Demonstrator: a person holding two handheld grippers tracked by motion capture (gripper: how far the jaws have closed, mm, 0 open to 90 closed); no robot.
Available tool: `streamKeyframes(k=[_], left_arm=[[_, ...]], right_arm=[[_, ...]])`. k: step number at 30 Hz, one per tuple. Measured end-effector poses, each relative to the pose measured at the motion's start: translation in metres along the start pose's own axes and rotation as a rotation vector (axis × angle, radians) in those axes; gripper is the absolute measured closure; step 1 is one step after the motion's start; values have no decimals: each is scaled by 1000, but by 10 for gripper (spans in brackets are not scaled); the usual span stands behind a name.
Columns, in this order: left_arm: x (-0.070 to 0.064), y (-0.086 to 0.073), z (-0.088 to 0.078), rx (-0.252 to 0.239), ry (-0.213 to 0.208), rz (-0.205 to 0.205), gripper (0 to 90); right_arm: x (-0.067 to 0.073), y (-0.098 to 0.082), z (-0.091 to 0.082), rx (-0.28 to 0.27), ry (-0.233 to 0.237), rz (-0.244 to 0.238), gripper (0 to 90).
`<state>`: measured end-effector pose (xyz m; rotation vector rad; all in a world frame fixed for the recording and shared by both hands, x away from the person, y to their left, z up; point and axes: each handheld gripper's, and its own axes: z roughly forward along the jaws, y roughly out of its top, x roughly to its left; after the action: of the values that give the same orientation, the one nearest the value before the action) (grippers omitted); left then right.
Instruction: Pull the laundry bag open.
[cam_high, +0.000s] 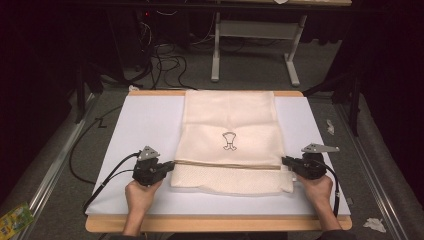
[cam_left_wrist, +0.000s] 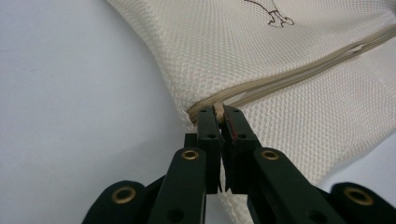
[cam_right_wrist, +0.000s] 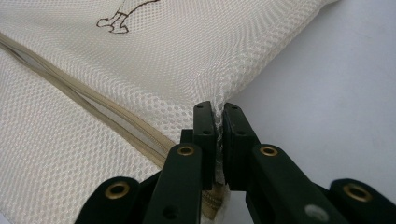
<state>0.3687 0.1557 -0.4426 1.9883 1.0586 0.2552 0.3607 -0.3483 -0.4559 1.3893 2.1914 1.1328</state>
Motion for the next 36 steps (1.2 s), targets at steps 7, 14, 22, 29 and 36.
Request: streamKeyframes(k=[7,14,22,29,36], left_arm=[[-1,-3,0,11,1,6,865],[-1,-5,2,16,-2,-2,863],[-1,-7,2,7,7,-2,852],[0,-6,-1,-9,11,3,747],[0,-5,-5,-37,26,3,590]], right_arm=[[0,-2,1,-1,1,1,855],[0,-3,2,9,-5,-6,840],[0,-3,0,7,-10,-9,749],[0,-3,-5,-20,-16,7,656],[-2,-2,-13,-73,-35,3,536]])
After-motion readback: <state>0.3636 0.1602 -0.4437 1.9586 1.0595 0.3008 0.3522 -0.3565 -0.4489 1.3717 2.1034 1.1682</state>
